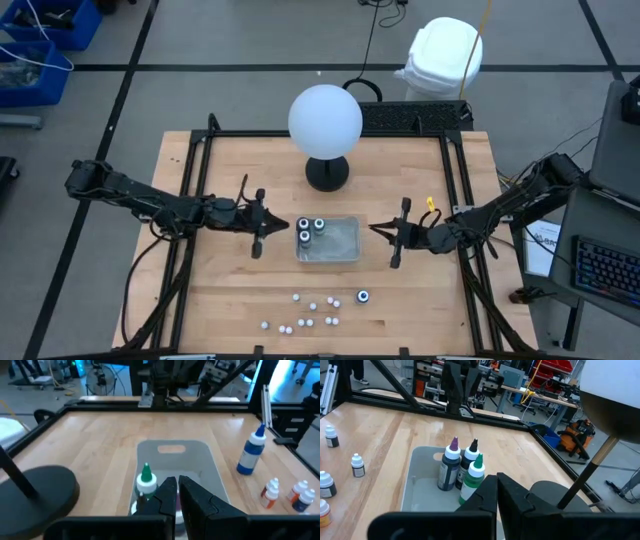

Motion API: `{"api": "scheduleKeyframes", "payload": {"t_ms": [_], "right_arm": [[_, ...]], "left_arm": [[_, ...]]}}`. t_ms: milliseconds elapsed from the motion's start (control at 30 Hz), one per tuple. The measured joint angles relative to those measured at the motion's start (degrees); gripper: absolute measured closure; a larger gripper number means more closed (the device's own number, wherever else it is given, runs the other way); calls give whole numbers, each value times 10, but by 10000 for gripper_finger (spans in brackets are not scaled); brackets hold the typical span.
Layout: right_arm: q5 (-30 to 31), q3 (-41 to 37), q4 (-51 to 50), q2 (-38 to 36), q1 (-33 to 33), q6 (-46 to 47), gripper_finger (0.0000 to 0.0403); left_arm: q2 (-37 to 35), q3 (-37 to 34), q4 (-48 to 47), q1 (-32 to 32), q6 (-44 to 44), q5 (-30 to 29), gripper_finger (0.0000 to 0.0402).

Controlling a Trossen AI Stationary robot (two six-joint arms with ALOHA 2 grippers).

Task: Pick & Place food coloring
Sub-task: Put the large blue food coloring bottle into the gray bin

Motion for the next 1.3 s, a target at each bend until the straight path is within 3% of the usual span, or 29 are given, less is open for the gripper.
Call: {"api": "scheduleKeyframes", "payload": {"t_ms": [333,600,800,1067,1300], "right_arm": [[-16,0,-10,-15,8,-9,403],[-18,0,-90,-131,6,-57,403],[-156,-3,-127,-226,-25,-73,403],[-172,-81,-63,-264,-53,-64,403],[-269,-153,-66,-369,-69,-16,403]], "left_arm": [[36,107,-72,-53,35,-7,376],[99,170,-91,-86,48,-7,376],[160,218,-74,-102,15,-8,376],[281,335,-118,-131,7,-11,376],[358,438,-181,-158,-1,-12,376]]}}
